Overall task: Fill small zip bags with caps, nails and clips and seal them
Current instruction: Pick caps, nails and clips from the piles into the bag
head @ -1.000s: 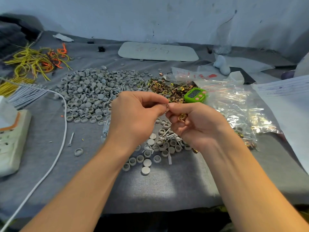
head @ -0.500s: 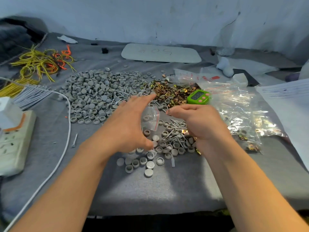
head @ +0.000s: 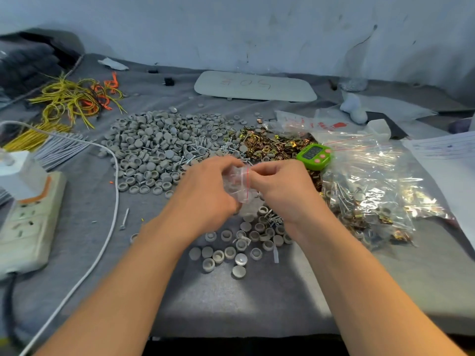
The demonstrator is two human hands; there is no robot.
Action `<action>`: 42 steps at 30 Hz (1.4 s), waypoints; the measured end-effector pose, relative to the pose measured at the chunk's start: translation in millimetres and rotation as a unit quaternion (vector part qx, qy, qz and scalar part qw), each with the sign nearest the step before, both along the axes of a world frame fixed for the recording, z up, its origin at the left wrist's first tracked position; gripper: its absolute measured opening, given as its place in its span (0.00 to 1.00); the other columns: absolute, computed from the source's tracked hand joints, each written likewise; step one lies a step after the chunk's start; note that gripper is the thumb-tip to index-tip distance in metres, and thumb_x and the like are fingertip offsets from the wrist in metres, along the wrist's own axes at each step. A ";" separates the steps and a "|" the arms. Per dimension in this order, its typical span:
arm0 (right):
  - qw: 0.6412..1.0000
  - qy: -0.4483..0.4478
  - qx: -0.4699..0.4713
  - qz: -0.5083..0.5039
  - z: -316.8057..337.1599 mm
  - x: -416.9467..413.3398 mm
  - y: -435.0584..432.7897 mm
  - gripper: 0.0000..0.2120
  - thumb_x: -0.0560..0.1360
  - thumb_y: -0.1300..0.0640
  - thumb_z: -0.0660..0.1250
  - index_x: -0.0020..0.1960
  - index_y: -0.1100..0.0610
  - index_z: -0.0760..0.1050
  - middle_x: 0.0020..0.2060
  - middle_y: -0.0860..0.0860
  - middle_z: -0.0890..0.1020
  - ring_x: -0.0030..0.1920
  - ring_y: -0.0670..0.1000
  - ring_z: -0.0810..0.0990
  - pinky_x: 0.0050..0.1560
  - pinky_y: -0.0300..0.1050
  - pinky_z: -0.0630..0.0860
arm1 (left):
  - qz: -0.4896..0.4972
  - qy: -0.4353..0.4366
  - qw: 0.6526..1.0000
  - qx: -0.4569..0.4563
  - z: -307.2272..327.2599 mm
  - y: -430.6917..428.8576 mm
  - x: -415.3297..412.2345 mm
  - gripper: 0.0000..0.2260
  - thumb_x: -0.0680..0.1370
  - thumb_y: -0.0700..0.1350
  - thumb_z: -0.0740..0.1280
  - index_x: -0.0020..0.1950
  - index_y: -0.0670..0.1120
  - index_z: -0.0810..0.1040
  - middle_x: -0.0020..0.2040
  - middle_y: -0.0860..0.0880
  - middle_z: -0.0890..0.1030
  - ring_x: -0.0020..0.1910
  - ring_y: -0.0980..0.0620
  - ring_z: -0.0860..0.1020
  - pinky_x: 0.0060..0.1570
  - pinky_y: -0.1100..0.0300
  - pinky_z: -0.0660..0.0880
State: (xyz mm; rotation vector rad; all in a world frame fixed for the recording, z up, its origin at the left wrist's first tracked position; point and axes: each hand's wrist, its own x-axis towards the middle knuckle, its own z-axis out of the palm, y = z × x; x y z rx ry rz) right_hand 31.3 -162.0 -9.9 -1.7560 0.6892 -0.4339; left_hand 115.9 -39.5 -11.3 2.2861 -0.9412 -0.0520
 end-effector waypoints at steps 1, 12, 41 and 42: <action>1.000 -0.005 -0.015 0.015 0.1 1.6 2.8 0.03 0.74 0.57 0.78 0.42 0.52 0.89 0.34 0.49 0.87 0.37 0.49 0.84 0.40 0.52 0.79 | -0.008 0.009 1.000 -0.005 0.9 -0.7 -1.7 0.25 0.66 0.40 0.78 0.58 0.61 0.79 0.46 0.61 0.78 0.42 0.64 0.75 0.34 0.72 0.63; 0.993 -0.062 -0.090 -0.040 10.6 3.1 -5.2 0.09 0.75 0.51 0.74 0.39 0.41 0.87 0.33 0.44 0.87 0.34 0.46 0.83 0.34 0.41 0.81 | 0.026 0.095 0.982 -0.162 6.6 10.3 4.0 0.14 0.73 0.45 0.78 0.52 0.60 0.79 0.45 0.62 0.84 0.43 0.66 0.81 0.41 0.64 0.72; 0.956 -0.150 0.216 0.131 23.9 -19.6 -9.1 0.08 0.64 0.57 0.77 0.37 0.54 0.79 0.42 0.55 0.79 0.48 0.55 0.76 0.57 0.52 0.71 | 0.004 0.282 0.884 -0.373 17.4 15.3 8.0 0.06 0.77 0.46 0.72 0.47 0.46 0.88 0.42 0.44 0.88 0.40 0.51 0.86 0.38 0.64 0.79; 0.958 -0.146 0.218 0.116 24.3 -20.1 -8.2 0.07 0.62 0.57 0.77 0.35 0.53 0.79 0.40 0.54 0.80 0.46 0.54 0.76 0.57 0.51 0.72 | 0.009 0.280 0.883 -0.376 16.6 15.6 8.8 0.07 0.78 0.46 0.71 0.46 0.46 0.88 0.42 0.44 0.88 0.40 0.50 0.86 0.38 0.64 0.79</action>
